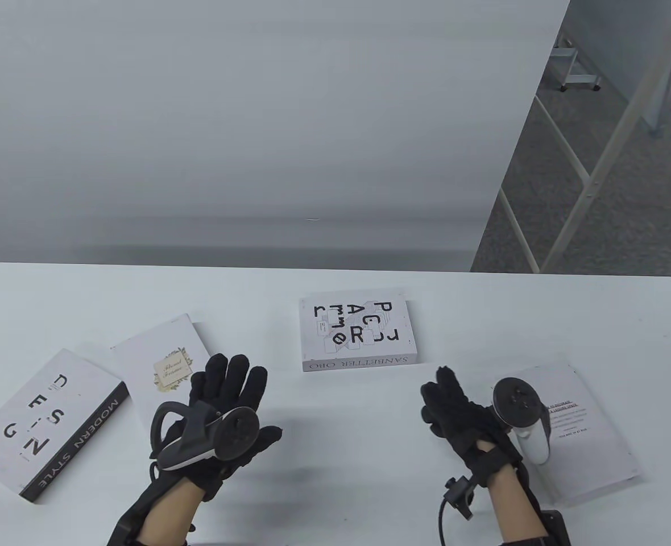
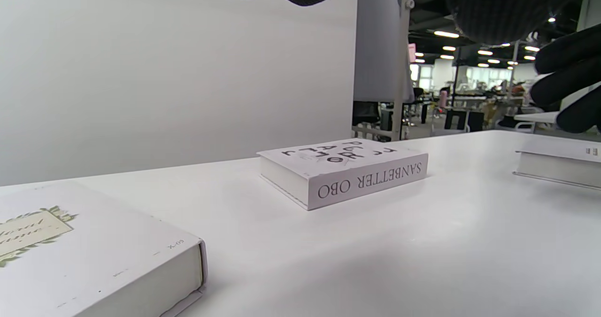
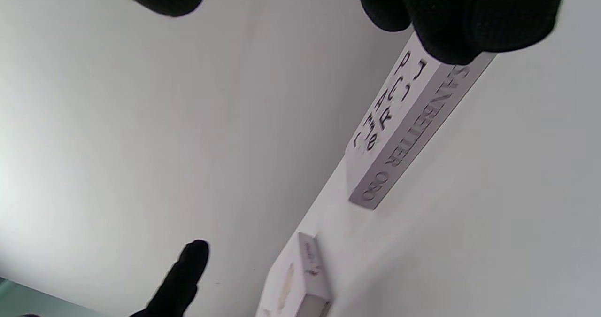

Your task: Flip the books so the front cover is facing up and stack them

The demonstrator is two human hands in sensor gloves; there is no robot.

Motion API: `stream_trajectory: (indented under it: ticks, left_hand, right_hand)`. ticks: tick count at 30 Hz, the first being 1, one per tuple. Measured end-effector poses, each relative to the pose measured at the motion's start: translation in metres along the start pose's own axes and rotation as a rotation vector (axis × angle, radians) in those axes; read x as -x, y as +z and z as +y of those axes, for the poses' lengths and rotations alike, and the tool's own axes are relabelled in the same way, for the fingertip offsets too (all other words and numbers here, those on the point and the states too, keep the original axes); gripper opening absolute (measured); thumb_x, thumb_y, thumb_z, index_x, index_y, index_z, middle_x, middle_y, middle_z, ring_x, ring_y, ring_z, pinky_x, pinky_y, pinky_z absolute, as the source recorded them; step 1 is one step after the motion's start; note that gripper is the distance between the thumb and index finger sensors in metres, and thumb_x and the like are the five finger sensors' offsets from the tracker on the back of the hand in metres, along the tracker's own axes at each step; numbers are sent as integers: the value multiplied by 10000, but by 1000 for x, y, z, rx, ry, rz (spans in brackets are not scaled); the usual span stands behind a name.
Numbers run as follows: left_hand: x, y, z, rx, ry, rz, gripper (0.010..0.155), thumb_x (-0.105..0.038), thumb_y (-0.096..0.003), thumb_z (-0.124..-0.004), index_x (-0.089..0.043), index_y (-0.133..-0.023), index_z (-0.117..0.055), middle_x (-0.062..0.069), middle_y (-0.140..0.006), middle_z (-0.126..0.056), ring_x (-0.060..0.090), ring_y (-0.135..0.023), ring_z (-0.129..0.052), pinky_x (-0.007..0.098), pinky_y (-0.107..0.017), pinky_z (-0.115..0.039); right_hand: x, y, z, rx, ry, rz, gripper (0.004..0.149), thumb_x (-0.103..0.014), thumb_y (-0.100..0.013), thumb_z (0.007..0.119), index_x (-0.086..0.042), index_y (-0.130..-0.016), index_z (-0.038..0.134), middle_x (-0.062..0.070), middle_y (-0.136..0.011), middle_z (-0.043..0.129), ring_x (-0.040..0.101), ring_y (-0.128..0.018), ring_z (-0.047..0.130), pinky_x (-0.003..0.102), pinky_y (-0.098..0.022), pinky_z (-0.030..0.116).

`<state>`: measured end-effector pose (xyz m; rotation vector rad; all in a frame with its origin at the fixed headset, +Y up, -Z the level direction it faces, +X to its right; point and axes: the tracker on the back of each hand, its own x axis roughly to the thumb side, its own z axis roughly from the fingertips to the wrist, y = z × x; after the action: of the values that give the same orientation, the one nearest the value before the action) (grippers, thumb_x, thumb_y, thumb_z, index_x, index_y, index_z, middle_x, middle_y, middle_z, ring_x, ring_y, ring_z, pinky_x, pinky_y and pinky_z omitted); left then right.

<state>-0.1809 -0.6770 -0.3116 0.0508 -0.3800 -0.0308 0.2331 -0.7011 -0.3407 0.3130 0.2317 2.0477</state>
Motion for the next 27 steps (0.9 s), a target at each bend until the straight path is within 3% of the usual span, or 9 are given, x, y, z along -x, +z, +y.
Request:
stream_trajectory:
  ticks: [2,7,15,21,27]
  left_hand:
    - [-2,0,-2,18,-12,11,972,-723,-452,-626,-71,-1120,-353,273,-1136,-299,625,-1008,-363,715,-677,-474]
    - [-5,-3,-8,45,-25,-2,1034,-754,-446,-596,-59,-1110,-215,289,-1131,-212,644,-1002,-286,755,-662,-420]
    - [-7,-2,-9,55,-17,-6,1041,-753,-447,-593,-43,-1109,-217,298,-1126,-211,650,-990,-260,747,-664,-387]
    - [-10,-1,-4,34,-12,-19,1029,-748,-449,-596,-47,-1114,-243,288,-1130,-225,631,-1000,-260,744,-666,-379]
    - [-16,0,2,7,-12,-38,1021,-745,-450,-599,-48,-1117,-265,281,-1134,-243,622,-1005,-271,738,-669,-383]
  right_hand:
    - [5,14,-21,26,139,45,897,-577,-621,545,87,-1045,117,459,-1026,443,696,-782,677,704,-515,647]
    - [20,37,-55,111,468,184,901,-611,-609,587,61,-1089,228,463,-1039,438,719,-821,604,735,-542,594]
    - [47,43,-72,144,787,445,890,-577,-580,674,25,-1104,279,455,-1068,364,728,-900,412,811,-576,417]
    - [84,52,-91,205,770,564,820,-469,-578,707,-23,-1097,255,417,-1080,378,690,-931,387,817,-583,384]
    - [110,59,-105,259,729,614,693,-302,-563,737,-89,-1097,350,353,-1107,292,626,-968,251,817,-600,330]
